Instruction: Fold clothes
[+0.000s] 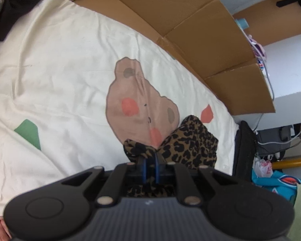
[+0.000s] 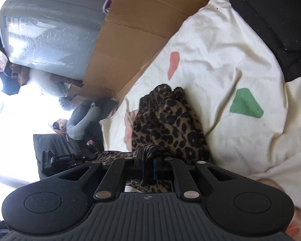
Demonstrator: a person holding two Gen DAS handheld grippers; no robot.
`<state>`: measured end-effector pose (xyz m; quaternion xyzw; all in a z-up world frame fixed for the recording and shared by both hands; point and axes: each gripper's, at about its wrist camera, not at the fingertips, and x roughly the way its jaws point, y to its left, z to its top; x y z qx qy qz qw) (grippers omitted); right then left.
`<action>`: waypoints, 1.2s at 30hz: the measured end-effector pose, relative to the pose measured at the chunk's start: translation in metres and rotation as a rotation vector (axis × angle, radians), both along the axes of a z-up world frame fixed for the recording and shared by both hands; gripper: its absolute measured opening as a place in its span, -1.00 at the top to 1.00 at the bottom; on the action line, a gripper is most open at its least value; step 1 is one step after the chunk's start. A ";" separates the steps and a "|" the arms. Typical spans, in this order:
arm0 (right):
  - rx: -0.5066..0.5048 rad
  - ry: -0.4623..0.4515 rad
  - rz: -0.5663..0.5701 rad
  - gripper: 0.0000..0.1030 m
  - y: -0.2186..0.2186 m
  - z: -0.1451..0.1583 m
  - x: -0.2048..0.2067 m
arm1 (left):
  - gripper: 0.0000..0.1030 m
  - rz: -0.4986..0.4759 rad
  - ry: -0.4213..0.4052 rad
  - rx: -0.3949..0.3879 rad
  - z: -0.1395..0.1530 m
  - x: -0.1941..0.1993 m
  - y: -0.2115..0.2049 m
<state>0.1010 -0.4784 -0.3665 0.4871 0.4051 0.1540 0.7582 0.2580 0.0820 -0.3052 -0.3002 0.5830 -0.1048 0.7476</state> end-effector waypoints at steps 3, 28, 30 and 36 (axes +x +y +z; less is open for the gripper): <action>-0.002 0.034 -0.021 0.87 -0.002 -0.013 0.006 | 0.83 -0.008 0.008 0.015 -0.012 0.006 -0.004; 0.004 0.053 -0.098 0.16 -0.019 -0.023 0.043 | 0.68 -0.038 -0.032 0.052 -0.035 0.064 -0.034; -0.013 0.050 -0.093 0.16 -0.020 -0.021 0.048 | 0.66 -0.046 -0.042 0.067 -0.034 0.068 -0.037; -0.053 0.032 -0.075 0.16 -0.018 -0.015 0.056 | 0.53 -0.030 -0.096 0.099 -0.022 0.074 -0.036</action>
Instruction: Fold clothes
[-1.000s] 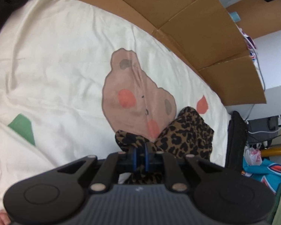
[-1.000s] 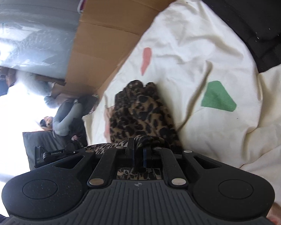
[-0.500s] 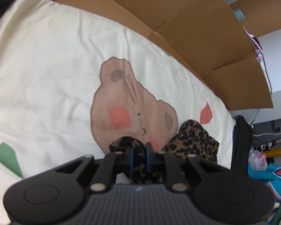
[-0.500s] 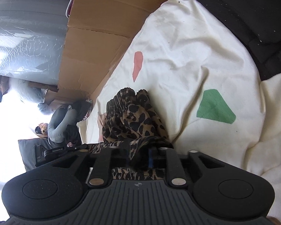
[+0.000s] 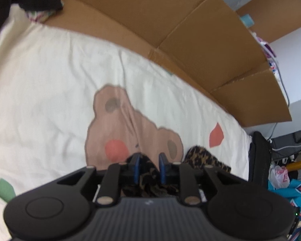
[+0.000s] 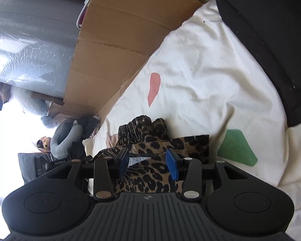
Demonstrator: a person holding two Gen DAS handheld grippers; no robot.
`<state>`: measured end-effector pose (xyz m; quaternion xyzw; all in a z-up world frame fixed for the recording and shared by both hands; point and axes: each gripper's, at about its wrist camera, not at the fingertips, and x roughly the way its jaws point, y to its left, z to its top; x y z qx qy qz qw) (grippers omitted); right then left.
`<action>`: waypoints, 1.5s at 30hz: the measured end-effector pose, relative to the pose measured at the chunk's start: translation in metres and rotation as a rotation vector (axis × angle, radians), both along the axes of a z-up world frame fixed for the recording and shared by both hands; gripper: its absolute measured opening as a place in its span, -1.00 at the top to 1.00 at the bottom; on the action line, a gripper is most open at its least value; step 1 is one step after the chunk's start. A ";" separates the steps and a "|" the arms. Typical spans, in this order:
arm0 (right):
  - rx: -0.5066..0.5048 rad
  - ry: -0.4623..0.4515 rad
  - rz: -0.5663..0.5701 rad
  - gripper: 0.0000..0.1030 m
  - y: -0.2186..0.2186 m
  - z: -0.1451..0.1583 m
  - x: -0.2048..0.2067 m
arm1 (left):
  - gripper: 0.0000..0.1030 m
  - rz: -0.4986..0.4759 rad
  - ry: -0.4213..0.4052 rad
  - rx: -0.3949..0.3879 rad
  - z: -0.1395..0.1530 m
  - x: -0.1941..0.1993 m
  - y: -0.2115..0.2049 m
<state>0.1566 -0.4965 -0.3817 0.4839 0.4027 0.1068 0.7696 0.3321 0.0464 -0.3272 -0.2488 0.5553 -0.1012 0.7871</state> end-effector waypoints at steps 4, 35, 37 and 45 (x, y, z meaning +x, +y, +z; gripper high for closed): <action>-0.050 -0.012 0.002 0.16 0.000 0.007 -0.002 | 0.44 0.012 -0.058 0.013 0.013 0.003 0.007; -0.451 0.013 0.122 0.95 0.020 0.010 0.007 | 0.82 -0.292 -0.155 0.282 -0.038 0.012 -0.038; -0.467 -0.013 0.114 0.96 0.021 0.017 0.005 | 0.93 -0.291 -0.176 0.288 -0.036 0.010 -0.038; -0.480 -0.042 0.040 0.98 0.017 0.028 -0.003 | 0.96 -0.213 -0.200 0.238 -0.032 0.011 -0.028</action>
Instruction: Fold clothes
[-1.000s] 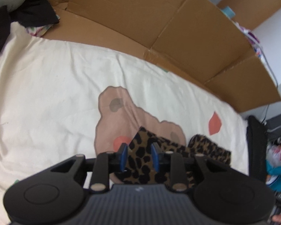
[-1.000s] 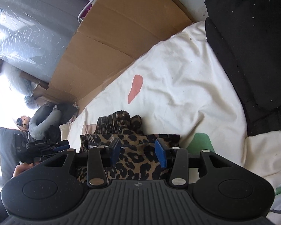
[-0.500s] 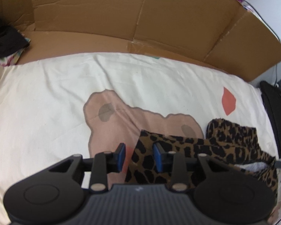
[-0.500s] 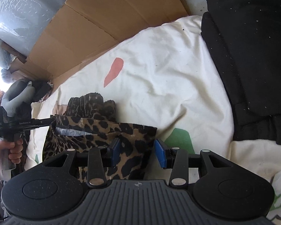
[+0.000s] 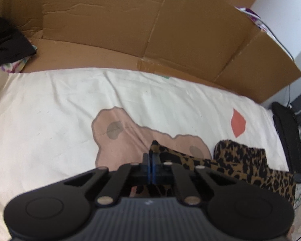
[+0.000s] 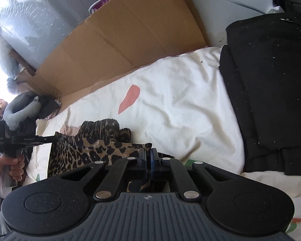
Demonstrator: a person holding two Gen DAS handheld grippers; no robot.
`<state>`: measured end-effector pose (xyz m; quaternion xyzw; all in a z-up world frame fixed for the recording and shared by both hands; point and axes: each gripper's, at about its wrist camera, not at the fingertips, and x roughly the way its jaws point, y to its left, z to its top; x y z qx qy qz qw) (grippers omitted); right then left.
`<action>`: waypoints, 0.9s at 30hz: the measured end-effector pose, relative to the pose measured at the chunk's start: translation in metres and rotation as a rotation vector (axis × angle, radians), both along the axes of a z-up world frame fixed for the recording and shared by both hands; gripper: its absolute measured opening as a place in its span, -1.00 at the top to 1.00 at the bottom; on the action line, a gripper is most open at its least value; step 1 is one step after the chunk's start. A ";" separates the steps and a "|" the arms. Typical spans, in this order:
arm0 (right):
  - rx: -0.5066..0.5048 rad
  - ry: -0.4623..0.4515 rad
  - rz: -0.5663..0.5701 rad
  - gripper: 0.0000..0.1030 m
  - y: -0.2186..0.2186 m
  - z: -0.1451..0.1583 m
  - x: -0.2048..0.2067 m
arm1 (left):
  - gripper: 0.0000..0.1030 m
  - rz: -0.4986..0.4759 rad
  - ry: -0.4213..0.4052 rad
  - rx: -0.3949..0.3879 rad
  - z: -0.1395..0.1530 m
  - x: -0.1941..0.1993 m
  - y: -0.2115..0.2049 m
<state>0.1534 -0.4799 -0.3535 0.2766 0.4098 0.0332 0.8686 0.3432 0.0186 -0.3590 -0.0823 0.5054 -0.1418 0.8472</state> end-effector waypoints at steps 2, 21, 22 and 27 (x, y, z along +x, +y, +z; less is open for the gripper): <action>-0.004 0.009 -0.007 0.98 0.000 -0.003 0.003 | 0.96 0.007 0.004 0.001 -0.002 0.002 -0.001; -0.123 0.108 0.011 0.30 0.019 -0.027 0.019 | 0.42 -0.060 0.005 0.128 -0.023 0.000 -0.028; -0.123 0.117 0.013 0.30 0.019 -0.029 0.020 | 0.40 -0.066 0.003 0.141 -0.024 0.000 -0.030; -0.161 0.154 0.042 0.26 0.032 -0.039 0.027 | 0.35 -0.084 -0.007 0.162 -0.030 0.000 -0.039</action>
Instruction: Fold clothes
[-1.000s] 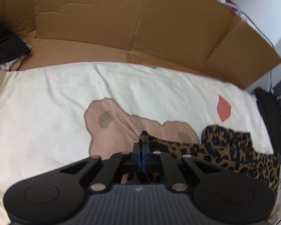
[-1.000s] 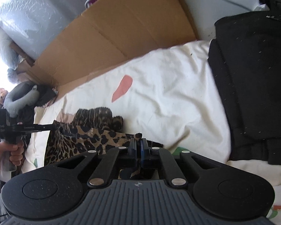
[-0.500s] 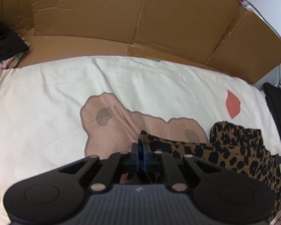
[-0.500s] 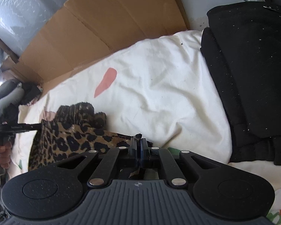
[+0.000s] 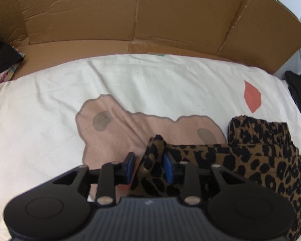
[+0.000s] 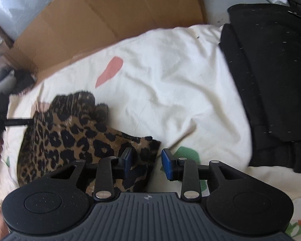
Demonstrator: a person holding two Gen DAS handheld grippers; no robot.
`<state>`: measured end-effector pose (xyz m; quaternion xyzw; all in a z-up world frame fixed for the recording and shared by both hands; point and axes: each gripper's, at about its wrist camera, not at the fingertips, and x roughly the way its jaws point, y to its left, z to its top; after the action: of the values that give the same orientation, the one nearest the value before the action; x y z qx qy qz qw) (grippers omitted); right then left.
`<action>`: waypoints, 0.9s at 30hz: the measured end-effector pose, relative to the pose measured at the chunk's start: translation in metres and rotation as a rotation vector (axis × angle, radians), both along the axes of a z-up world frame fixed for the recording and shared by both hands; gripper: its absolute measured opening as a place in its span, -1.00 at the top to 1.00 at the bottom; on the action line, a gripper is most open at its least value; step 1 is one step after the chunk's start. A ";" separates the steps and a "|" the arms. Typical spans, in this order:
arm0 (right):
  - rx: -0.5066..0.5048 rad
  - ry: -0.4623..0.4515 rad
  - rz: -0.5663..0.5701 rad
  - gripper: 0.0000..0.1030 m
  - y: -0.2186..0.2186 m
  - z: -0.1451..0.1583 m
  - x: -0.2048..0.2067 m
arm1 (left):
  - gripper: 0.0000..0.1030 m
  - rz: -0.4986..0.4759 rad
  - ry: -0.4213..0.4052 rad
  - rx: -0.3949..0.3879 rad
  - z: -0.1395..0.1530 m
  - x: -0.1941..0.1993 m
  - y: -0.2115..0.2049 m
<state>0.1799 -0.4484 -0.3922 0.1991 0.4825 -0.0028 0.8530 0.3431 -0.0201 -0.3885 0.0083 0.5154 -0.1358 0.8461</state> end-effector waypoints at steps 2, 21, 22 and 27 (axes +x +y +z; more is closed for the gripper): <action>-0.024 0.013 0.010 0.21 0.006 -0.003 0.003 | 0.35 -0.011 -0.007 0.013 -0.001 -0.001 -0.005; -0.133 -0.012 0.084 0.67 0.031 -0.001 0.008 | 0.83 -0.083 -0.049 0.099 0.008 -0.020 -0.021; -0.135 -0.016 0.084 0.81 0.030 0.000 0.008 | 0.84 -0.080 -0.051 0.097 0.009 -0.020 -0.021; -0.128 -0.068 0.055 0.87 0.022 0.020 -0.001 | 0.86 -0.053 -0.081 0.084 0.026 -0.025 -0.014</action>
<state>0.1793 -0.4269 -0.3722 0.1307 0.4573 -0.0036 0.8797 0.3180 -0.0341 -0.3620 0.0629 0.4854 -0.1362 0.8613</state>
